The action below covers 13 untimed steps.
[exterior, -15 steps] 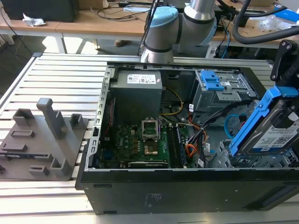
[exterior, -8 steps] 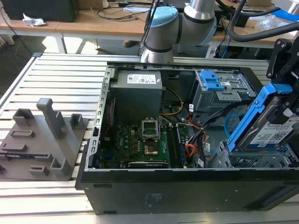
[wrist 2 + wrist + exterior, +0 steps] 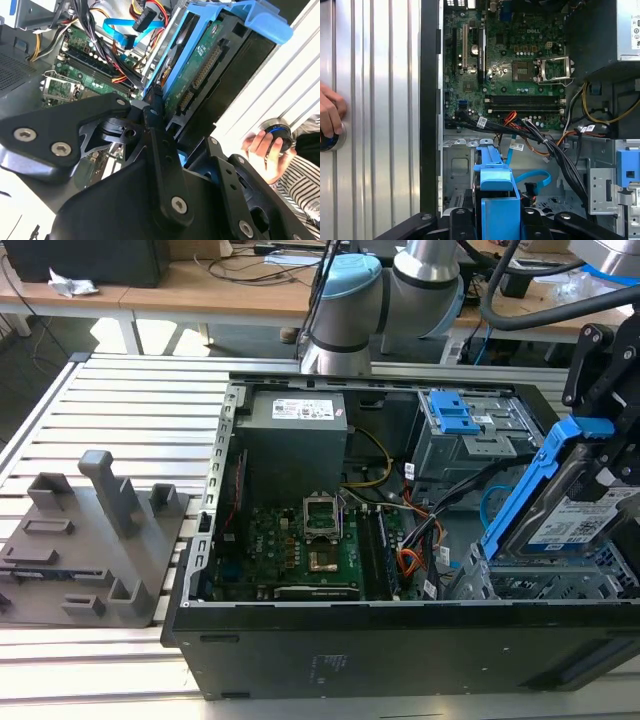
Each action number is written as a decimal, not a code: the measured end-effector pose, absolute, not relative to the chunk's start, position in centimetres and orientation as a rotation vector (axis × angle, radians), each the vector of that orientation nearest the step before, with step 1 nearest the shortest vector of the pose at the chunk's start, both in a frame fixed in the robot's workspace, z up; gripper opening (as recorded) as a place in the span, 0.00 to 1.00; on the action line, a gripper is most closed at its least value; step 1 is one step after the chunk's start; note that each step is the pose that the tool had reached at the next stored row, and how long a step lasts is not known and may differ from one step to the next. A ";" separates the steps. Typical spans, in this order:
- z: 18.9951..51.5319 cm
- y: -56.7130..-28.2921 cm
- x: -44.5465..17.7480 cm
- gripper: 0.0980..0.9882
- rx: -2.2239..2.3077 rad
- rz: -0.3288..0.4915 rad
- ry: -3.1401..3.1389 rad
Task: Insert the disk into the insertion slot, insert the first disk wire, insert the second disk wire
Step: 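Insert the disk into the insertion slot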
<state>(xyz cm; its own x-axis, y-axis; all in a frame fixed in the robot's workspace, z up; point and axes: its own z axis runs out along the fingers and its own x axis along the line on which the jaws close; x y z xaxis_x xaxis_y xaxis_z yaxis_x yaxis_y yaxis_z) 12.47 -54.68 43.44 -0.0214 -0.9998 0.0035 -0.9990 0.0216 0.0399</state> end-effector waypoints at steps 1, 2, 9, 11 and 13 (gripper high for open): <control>43.3 -54.7 12.5 0.30 2.173 -0.041 -2.226; 43.3 -54.7 12.5 0.30 2.171 -0.041 -2.228; 42.4 -54.7 12.5 0.30 2.140 -0.041 -2.259; 42.1 -54.7 12.5 0.30 2.140 -0.041 -2.259; 41.8 -54.7 12.5 0.30 2.140 -0.041 -2.259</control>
